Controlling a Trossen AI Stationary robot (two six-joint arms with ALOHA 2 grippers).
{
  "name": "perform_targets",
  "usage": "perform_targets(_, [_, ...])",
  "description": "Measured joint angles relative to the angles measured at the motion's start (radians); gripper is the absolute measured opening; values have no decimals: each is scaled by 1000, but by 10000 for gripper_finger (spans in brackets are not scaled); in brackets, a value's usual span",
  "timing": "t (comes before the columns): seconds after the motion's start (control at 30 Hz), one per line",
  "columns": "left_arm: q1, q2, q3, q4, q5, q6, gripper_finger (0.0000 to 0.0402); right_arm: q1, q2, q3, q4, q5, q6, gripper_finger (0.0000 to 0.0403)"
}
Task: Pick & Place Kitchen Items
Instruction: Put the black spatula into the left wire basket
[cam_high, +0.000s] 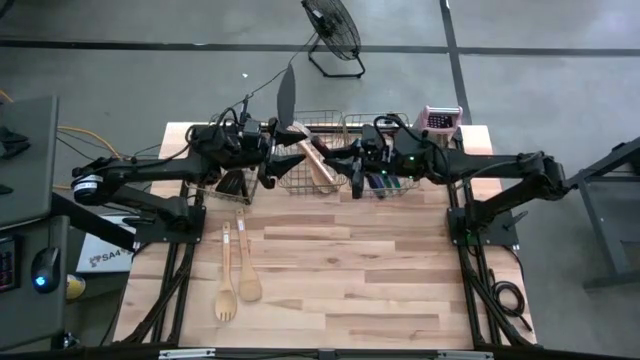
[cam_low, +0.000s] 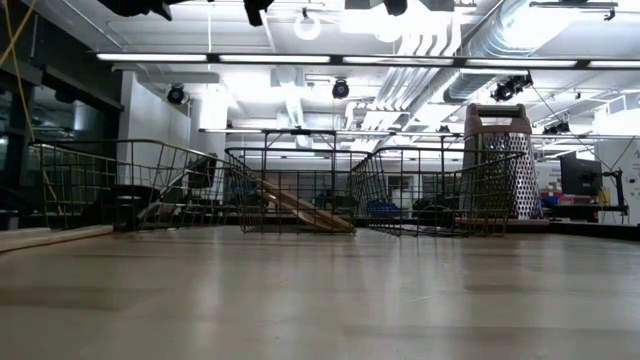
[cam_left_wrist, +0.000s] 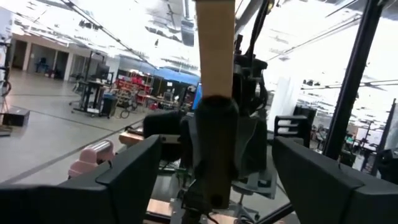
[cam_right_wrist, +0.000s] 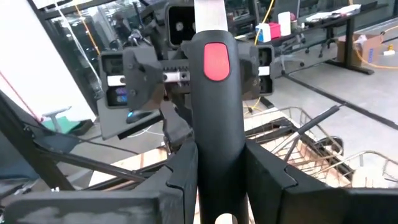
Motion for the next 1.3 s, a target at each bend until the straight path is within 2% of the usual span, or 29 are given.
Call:
perform_targets(0.37, [0, 0, 0, -6, -4, 0, 308, -5, 114, 0, 184, -35, 23, 94])
perform_targets(0.63, [0, 0, 0, -8, -4, -1, 301, 0, 147, -1, 196, -36, 21, 94])
perform_targets(0.8, [0, 0, 0, -8, -5, -4, 248, 4, 149, -1, 196, -33, 21, 94])
perform_targets(1.07, [0, -1, 0, -44, -4, -8, 114, 3, 149, -1, 195, -29, 17, 94])
perform_targets(1.3, [0, -2, 0, -57, -4, -8, 107, 3, 149, -1, 191, -28, 15, 94])
